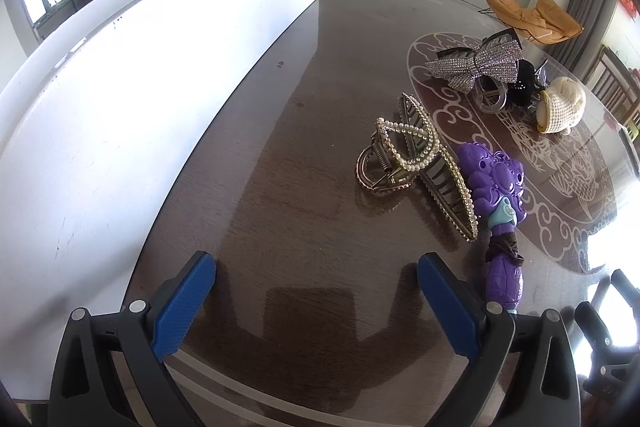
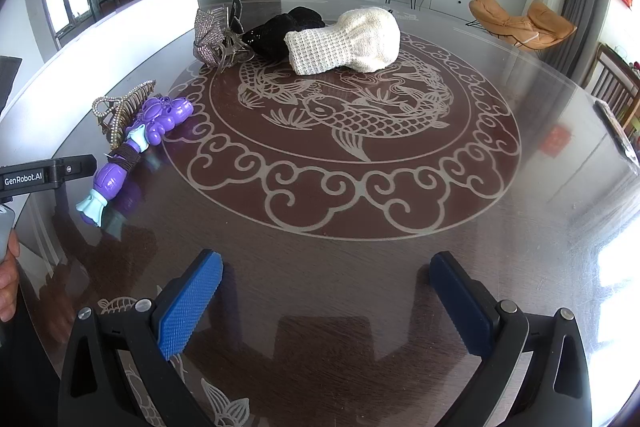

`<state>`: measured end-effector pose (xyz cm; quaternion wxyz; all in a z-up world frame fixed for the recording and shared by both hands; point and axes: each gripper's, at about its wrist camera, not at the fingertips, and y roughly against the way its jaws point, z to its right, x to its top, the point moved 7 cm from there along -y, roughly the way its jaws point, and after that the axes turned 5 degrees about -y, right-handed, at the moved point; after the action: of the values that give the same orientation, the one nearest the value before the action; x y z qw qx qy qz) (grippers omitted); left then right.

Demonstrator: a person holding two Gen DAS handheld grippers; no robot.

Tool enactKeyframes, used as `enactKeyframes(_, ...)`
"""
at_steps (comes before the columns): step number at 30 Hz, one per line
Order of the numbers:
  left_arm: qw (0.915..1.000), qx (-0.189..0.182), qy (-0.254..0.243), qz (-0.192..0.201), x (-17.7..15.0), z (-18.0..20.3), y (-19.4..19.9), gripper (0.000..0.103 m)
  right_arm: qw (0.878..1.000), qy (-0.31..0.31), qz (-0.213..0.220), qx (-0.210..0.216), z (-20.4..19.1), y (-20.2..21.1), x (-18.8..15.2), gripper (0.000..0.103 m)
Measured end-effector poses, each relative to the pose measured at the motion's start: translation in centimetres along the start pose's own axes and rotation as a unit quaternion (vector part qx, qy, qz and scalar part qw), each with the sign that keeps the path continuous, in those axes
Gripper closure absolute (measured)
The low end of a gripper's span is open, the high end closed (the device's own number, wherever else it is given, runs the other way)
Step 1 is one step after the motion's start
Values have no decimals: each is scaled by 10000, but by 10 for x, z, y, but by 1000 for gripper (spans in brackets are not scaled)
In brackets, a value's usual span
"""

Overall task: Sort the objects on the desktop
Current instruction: 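Move the left gripper toward the gold pearl hair clip while the right gripper approaches the purple toy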

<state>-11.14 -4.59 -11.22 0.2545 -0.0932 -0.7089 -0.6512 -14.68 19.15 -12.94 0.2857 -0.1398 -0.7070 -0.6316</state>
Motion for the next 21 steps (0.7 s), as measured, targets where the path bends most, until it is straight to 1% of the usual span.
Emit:
enactKeyframes(9, 9975, -459, 506, 172, 1, -12, 8, 0, 10000, -4, -2, -3, 0, 1, -1, 0)
enactKeyframes(16, 9951, -593, 549, 570, 4, -13, 26, 0, 10000, -4, -1, -4, 0, 1, -1, 0)
enactKeyframes(19, 9923, -757, 690, 693, 7, -17, 31, 0, 10000, -31, -5, -2, 1, 1, -1, 0)
enactKeyframes(21, 9895, -902, 823, 773, 7, -20, 35, 0, 9999, -77, -99, -13, -2, 0, -1, 0)
